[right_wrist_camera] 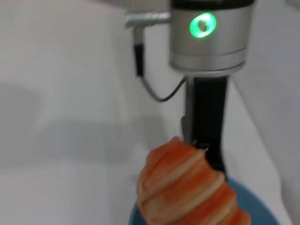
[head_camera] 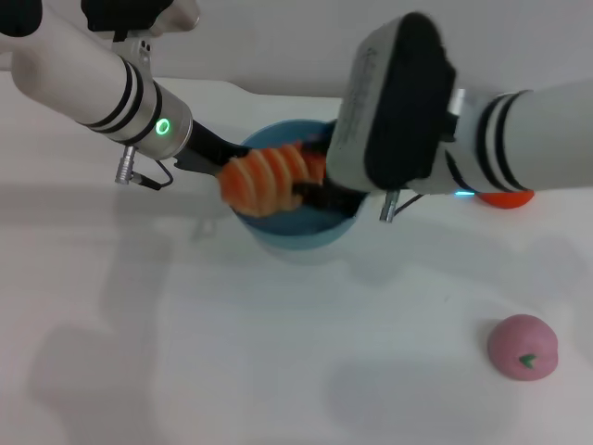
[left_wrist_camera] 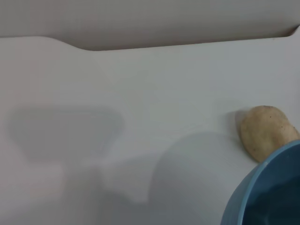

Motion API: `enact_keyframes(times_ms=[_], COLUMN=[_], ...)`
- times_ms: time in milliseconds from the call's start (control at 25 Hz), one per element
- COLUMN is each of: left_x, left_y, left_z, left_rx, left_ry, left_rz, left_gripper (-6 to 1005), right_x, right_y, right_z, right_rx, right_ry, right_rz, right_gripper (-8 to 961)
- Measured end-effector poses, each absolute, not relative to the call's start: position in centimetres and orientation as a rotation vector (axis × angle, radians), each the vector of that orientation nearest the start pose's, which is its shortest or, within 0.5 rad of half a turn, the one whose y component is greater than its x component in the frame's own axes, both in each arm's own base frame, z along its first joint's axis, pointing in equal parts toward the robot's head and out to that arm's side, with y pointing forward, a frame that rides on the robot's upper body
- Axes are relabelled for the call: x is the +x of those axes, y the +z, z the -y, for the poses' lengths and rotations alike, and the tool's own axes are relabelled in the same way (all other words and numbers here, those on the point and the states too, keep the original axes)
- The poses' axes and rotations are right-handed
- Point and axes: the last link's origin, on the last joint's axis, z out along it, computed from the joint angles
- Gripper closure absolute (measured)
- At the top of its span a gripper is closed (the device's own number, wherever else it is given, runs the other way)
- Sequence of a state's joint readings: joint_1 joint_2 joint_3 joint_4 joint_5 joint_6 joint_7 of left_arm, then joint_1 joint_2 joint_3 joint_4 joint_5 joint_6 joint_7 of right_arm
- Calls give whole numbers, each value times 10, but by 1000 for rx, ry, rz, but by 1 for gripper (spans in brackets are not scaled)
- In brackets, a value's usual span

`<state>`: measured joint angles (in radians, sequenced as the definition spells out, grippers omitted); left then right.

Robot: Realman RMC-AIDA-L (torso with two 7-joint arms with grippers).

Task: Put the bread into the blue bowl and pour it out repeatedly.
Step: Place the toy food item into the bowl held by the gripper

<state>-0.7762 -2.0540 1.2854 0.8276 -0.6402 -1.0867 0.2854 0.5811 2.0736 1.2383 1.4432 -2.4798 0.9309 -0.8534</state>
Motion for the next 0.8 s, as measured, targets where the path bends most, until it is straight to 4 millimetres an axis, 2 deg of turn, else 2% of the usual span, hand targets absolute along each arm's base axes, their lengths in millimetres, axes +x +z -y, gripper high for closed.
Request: enact_keyframes(times_ms=[120, 280, 520, 640, 800], left_x=[-210, -210, -206, -205, -207], left_y=[-32, -32, -32, -33, -33], left_z=[-418, -418, -419, -419, -418], left_rx=[-2202, -2203, -2213, -2215, -2212], left_ry=[119, 117, 116, 116, 116], left_rz=[1451, 1452, 1443, 1442, 1450], left_gripper=[999, 1000, 1000, 999, 999], right_x=[88, 101, 118, 119, 123], right_y=[-79, -71, -78, -85, -77], right_z=[-345, -351, -356, -356, -360], right_rx=[-2657, -2599, -2587, -2628, -2641], right_ry=[-5, 89, 75, 127, 185], right_rz=[16, -158, -237, -329, -435], right_gripper=[474, 473, 473, 473, 474])
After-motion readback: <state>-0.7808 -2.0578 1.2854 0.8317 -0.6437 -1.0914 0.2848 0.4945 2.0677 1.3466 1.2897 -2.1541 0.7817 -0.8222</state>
